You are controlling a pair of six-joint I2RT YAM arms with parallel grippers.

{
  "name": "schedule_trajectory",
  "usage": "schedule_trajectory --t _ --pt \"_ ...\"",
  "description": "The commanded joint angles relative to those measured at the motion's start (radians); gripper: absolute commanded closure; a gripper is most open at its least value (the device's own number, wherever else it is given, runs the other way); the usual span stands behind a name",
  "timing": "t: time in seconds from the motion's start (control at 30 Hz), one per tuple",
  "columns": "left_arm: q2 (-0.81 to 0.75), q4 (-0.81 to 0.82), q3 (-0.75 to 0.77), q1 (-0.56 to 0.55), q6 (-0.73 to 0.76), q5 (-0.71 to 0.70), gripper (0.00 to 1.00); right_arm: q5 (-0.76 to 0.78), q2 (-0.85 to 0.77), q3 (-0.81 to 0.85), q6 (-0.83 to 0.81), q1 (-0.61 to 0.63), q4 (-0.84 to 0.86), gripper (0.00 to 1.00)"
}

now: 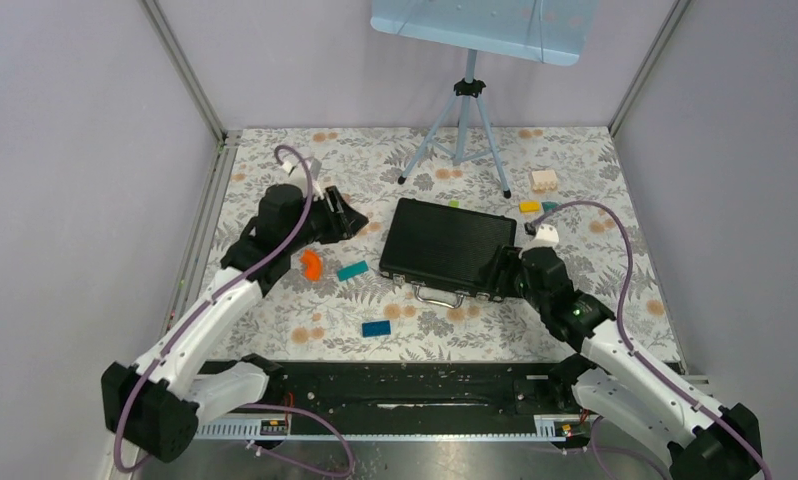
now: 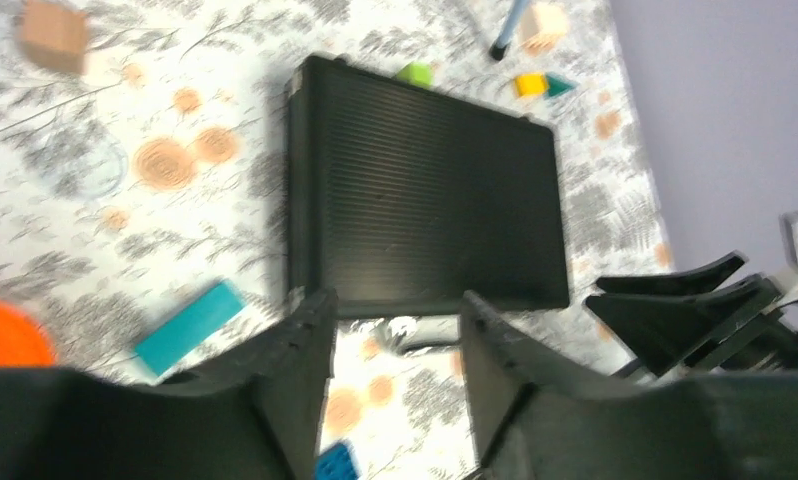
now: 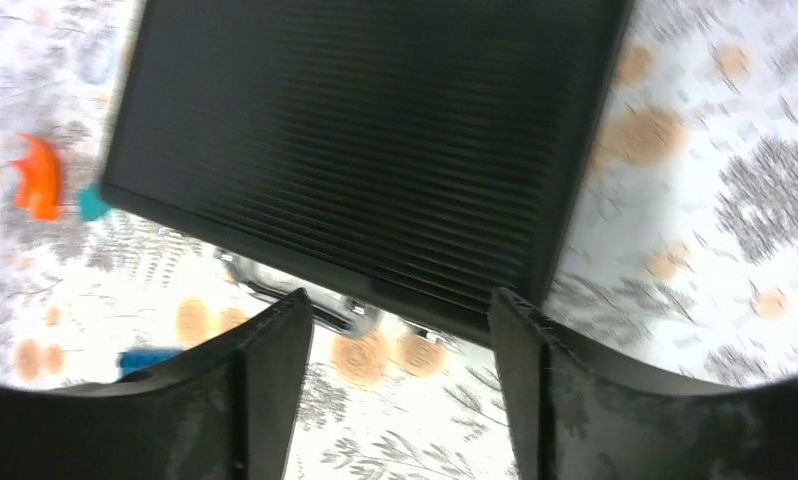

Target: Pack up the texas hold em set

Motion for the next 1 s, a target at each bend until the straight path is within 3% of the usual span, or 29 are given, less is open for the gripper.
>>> schedule_trajectory --t 0.0,0.07,0.17,0.27,0.5,0.87,0.97 --pt "-0.117 -0.107 -0.088 0.007 0.030 -0.147 0.42 0.141 -0.095 -0.088 0.130 -0.006 -0.057 0.18" --pt "-0.162 -0.143 -0.120 0.007 0.032 -0.211 0.33 0.204 -0.152 -0.143 0.171 -0.007 -0.047 0.02" --pt "-0.229 -0.179 -0.162 0.007 0.026 -0.329 0.14 0.258 -0.250 -0.235 0.142 -0.007 0.008 0.01" --pt "-0.300 -0.175 -0.202 0.008 0.007 -0.382 0.07 0.290 -0.344 -0.309 0.052 -0.006 0.084 0.01" --pt "-0.406 -0.162 -0.269 0.007 -0.013 -0.467 0.03 0.348 -0.492 -0.402 -0.082 -0.007 0.175 0.00" --pt "-0.461 -0.156 -0.284 0.008 0.004 -0.452 0.06 0.354 -0.400 -0.351 -0.146 -0.006 0.227 0.01" --pt "-0.518 -0.171 -0.291 0.008 -0.001 -0.517 0.02 0.359 -0.412 -0.350 -0.145 -0.006 0.221 0.01"
